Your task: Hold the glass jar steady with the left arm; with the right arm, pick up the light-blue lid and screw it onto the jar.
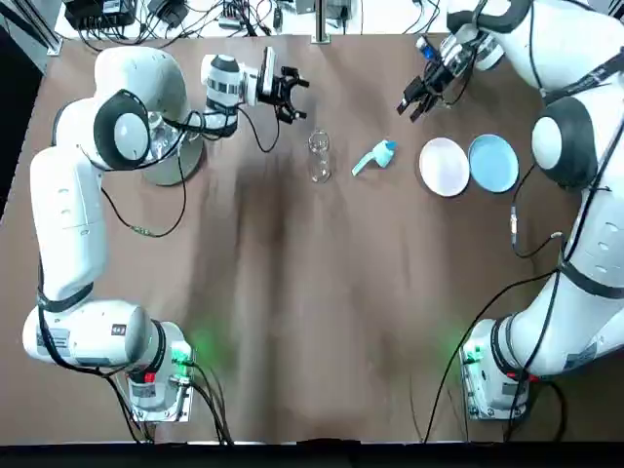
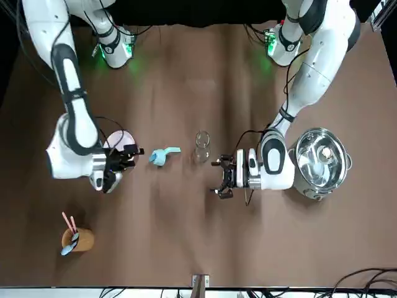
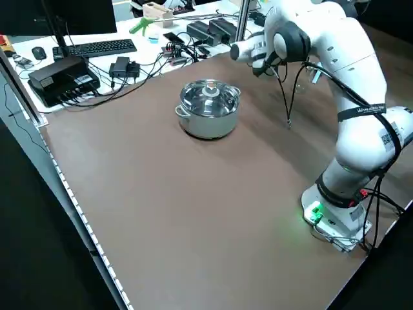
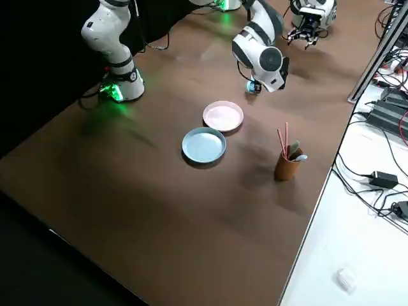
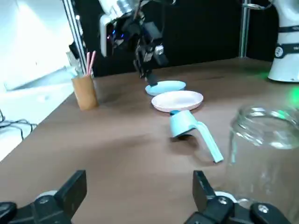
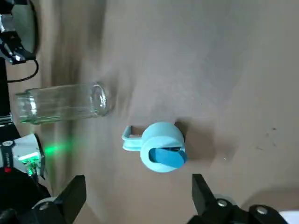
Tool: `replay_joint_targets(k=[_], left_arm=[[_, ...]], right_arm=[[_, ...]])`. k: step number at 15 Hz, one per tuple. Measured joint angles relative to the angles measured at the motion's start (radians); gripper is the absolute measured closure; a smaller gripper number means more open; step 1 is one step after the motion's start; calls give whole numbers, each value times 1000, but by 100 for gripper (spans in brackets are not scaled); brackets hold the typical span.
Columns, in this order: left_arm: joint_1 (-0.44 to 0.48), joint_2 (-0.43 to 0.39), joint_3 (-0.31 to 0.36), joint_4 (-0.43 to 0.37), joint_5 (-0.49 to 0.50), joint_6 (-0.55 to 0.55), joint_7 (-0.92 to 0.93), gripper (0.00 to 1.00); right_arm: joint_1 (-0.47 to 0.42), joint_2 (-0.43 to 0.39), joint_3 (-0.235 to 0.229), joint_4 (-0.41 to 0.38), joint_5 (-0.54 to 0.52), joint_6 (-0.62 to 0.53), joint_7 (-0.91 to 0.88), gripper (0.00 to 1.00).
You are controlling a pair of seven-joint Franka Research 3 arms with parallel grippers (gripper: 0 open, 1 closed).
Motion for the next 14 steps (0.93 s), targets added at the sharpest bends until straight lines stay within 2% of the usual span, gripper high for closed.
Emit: replay_joint_targets(k=[6,9,12,14], left_arm=[[92,2,-16,-216,-13,-39,105,0],[107,0,-33,-247,-11,-53,111,0],[108,0,-34,-277,-16,-100,256,0],[106,0,-39,-278,-16,-107,256,0]], right_arm=[[28,85,0,6,20,17,-3,0],[39,97,0,7,28,28,-3,0],[69,123,0,7,68,38,-3,0],[72,136,0,7,84,39,-3,0]])
